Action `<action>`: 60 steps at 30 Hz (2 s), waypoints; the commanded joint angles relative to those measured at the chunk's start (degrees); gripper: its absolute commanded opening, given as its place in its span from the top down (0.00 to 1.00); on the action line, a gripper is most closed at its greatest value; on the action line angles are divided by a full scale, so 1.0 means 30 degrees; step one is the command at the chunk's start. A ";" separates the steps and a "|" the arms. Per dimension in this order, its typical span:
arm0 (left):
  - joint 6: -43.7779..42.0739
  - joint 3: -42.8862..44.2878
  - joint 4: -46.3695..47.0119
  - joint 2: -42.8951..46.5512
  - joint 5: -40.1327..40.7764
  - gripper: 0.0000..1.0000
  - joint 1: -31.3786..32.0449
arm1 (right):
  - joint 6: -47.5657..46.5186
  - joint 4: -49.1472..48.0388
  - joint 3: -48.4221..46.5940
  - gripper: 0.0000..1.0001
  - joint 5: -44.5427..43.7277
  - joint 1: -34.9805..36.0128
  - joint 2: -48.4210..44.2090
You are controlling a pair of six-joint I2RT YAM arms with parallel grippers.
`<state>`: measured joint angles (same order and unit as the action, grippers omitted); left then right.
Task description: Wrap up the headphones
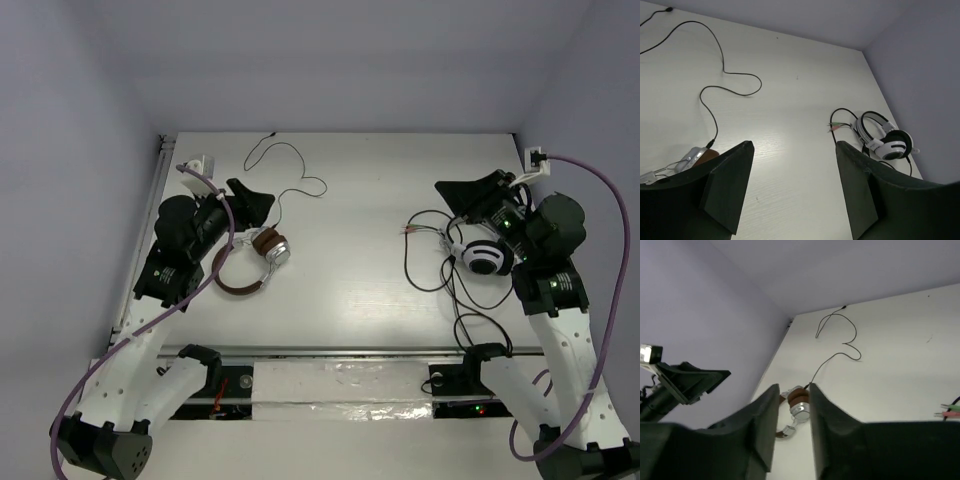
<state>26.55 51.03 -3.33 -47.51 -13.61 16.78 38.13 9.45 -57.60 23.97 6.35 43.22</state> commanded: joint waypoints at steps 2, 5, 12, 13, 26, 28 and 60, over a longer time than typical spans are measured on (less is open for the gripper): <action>0.0380 -0.0075 -0.0409 0.0132 0.2216 0.40 0.0004 | -0.0493 -0.0046 -0.0486 0.88 0.0331 -0.0036 0.0212; 0.0614 -0.0278 -0.1756 0.0220 0.3596 0.46 0.0004 | -0.0435 -0.0162 -0.0340 1.00 0.0799 -0.0036 0.0212; 0.1285 -0.0983 -0.6703 -0.0131 0.5142 0.73 0.0004 | -0.1048 -0.0456 0.0919 1.00 -0.1304 0.1892 0.0445; 0.1607 -0.0954 -0.8132 -0.0363 0.6398 0.77 0.0004 | -0.1224 -0.0456 0.1065 1.00 -0.2469 0.3231 0.0562; 0.5420 -0.2683 -1.1779 -0.2618 0.7523 0.44 -0.0520 | -0.2220 -0.2829 0.2414 0.93 -0.4414 0.9426 0.4079; 0.5447 -0.2507 -1.1780 -0.3437 0.8163 0.33 -0.1074 | -0.2455 -0.2829 0.2385 0.85 -0.4356 0.9426 0.4254; 0.0851 -0.2448 -0.7035 -1.3111 0.3957 1.00 -0.4185 | -0.3333 -0.4411 0.2825 0.72 -0.4181 0.9426 0.7593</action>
<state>31.46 44.62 -27.70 -84.66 5.32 3.42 29.34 0.16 -47.03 12.21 34.22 65.47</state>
